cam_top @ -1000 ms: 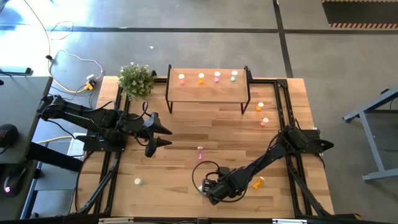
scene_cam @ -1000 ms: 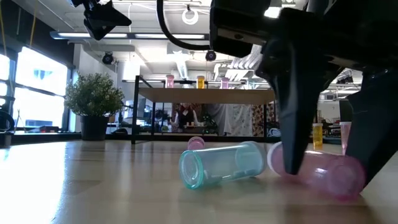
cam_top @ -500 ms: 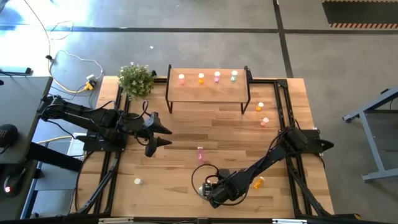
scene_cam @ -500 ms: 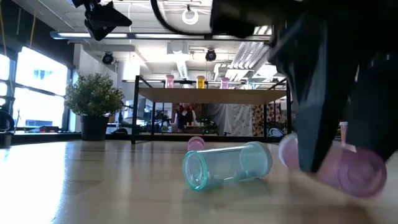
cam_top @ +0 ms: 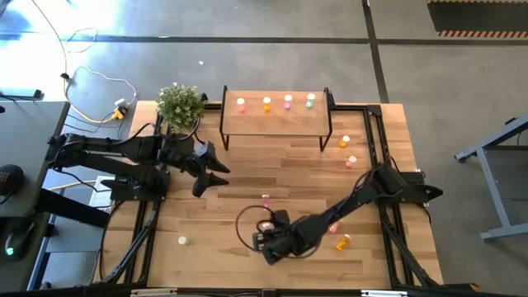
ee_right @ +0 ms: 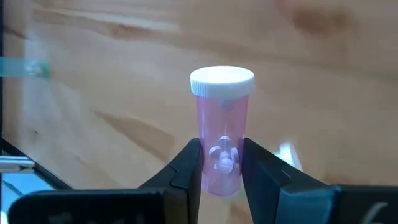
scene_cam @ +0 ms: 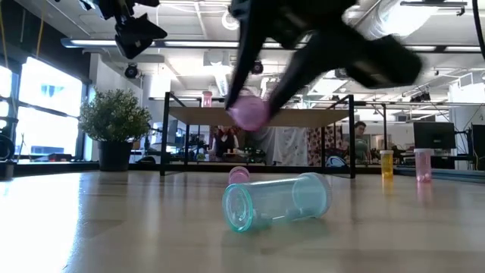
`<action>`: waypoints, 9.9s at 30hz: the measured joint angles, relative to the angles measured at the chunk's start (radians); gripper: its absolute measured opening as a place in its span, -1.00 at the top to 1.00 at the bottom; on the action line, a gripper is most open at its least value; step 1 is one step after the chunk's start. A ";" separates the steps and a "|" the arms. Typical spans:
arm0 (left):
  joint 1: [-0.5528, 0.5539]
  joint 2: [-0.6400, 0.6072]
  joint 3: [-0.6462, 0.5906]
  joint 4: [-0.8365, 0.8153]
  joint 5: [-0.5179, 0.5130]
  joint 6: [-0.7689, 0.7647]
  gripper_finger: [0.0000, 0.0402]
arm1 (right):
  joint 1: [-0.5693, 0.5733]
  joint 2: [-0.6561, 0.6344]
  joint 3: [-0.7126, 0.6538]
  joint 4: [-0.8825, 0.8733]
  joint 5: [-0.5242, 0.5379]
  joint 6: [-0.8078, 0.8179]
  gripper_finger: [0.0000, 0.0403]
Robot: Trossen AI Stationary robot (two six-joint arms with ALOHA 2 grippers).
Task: Pick and place medicine bottles onto shelf by color
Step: Put the bottom purple pill bottle on the shelf aligned with the other purple pill bottle, then put the left blue pill bottle on the shelf aligned with the other blue pill bottle
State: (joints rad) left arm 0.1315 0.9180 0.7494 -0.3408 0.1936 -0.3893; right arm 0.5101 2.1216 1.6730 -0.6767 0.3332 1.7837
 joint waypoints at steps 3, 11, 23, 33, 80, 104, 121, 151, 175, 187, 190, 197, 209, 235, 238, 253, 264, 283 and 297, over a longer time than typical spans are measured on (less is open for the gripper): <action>0.046 0.000 0.000 -0.004 0.071 0.000 -0.11 | -0.045 0.000 0.026 0.003 -0.001 -0.128 0.60; 0.144 0.000 0.000 -0.007 0.244 0.026 -0.11 | -0.160 -0.001 0.137 -0.003 -0.023 -0.538 0.60; 0.183 0.000 0.000 0.010 0.252 0.026 -0.11 | -0.252 -0.002 0.366 -0.174 0.022 -0.947 0.60; 0.200 0.000 0.033 0.103 0.242 0.036 -0.11 | -0.294 -0.003 0.574 -0.496 0.165 -1.060 0.60; 0.373 0.000 0.128 0.145 -0.269 0.150 -0.11 | -0.391 -0.999 -1.141 1.209 0.630 -1.433 0.60; 0.373 0.000 0.127 0.235 -0.377 0.385 -0.11 | -0.475 -0.304 -0.707 1.237 0.965 -1.411 0.60; 0.373 0.000 0.127 0.235 -0.377 0.385 -0.11 | -0.609 -0.289 -0.674 1.167 0.853 -1.381 0.60; 0.373 0.000 0.127 0.234 -0.376 0.401 -0.11 | -0.622 -0.290 -0.635 1.116 0.867 -1.384 0.14; 0.373 0.000 0.127 0.233 -0.376 0.395 -0.11 | -0.615 -0.422 -0.632 1.112 0.863 -1.519 0.14; 0.373 0.000 0.127 0.177 -0.352 0.359 -0.11 | -0.688 -0.767 -0.631 0.840 0.206 -1.523 0.18; 0.373 0.000 0.127 0.151 -0.349 0.335 -0.11 | -0.739 -0.816 -0.631 0.751 -0.055 -1.546 0.24; 0.373 0.000 0.127 0.128 -0.352 0.337 -0.11 | -0.793 -0.804 -0.631 0.533 -0.294 -1.564 0.32; 0.373 0.000 0.127 0.127 -0.365 0.340 -0.11 | -0.792 -0.654 -0.632 0.528 -0.253 -1.605 0.32; 0.373 0.000 0.127 0.128 -0.381 0.339 -0.11 | -0.877 -0.629 -0.632 0.531 -0.139 -1.605 0.32; 0.373 0.000 0.127 0.128 -0.394 0.340 -0.11 | -0.884 -0.629 -0.632 0.532 -0.134 -1.607 0.32; 0.373 0.000 0.127 0.044 -0.295 0.375 -0.11 | -0.795 -0.783 -0.632 0.398 -0.070 -1.353 0.32; 0.372 -0.001 0.127 -0.029 -0.101 0.367 -0.11 | -0.721 -0.947 -0.632 0.177 -0.048 -1.070 0.32; 0.105 0.006 0.127 -0.152 -0.091 -0.065 -0.11 | -0.425 -0.983 -0.626 0.157 -0.057 -0.995 0.32; -0.284 0.006 0.127 -0.392 -0.184 -0.436 -0.11 | -0.258 -0.982 -0.488 -0.078 -0.052 -1.051 0.32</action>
State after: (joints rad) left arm -0.1527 0.9237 0.8768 -0.7332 0.0101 -0.8252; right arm 0.2524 1.1397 1.1849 -0.7544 0.2808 0.7330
